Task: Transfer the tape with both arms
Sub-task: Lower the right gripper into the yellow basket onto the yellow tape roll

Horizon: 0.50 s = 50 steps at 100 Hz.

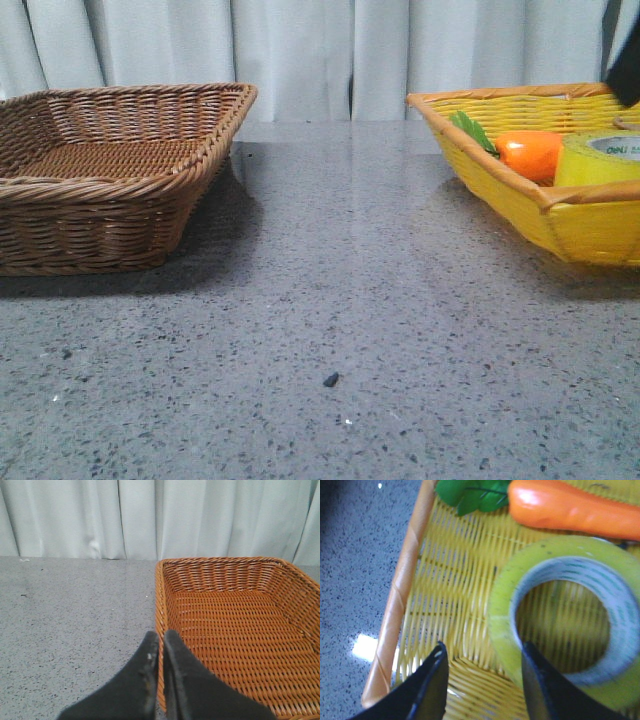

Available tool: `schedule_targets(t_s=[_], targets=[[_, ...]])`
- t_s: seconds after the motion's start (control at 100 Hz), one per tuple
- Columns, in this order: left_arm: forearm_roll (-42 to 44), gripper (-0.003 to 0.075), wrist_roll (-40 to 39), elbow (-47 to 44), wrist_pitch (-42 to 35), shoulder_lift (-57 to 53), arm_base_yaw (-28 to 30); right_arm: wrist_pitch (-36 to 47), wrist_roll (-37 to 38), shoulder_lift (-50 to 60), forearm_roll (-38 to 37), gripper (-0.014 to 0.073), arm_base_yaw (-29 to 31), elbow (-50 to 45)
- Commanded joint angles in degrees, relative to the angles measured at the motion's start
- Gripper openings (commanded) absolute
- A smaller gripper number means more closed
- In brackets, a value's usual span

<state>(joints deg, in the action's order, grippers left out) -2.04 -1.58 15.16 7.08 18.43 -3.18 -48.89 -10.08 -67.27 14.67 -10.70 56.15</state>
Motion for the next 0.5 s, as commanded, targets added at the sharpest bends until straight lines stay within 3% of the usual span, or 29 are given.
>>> schedule_targets(t_s=[0.0, 0.49], targets=[[-0.52, -0.0021, -0.20, 2.03, -4.69, 0.91, -0.22, 2.57, -0.55, -2.75, 0.17, 0.0280, -0.57, 3.48], [-0.52, -0.0021, -0.20, 2.03, -4.92, 0.91, -0.22, 4.69, -0.55, -13.23, -0.85, 0.0279, -0.57, 6.05]])
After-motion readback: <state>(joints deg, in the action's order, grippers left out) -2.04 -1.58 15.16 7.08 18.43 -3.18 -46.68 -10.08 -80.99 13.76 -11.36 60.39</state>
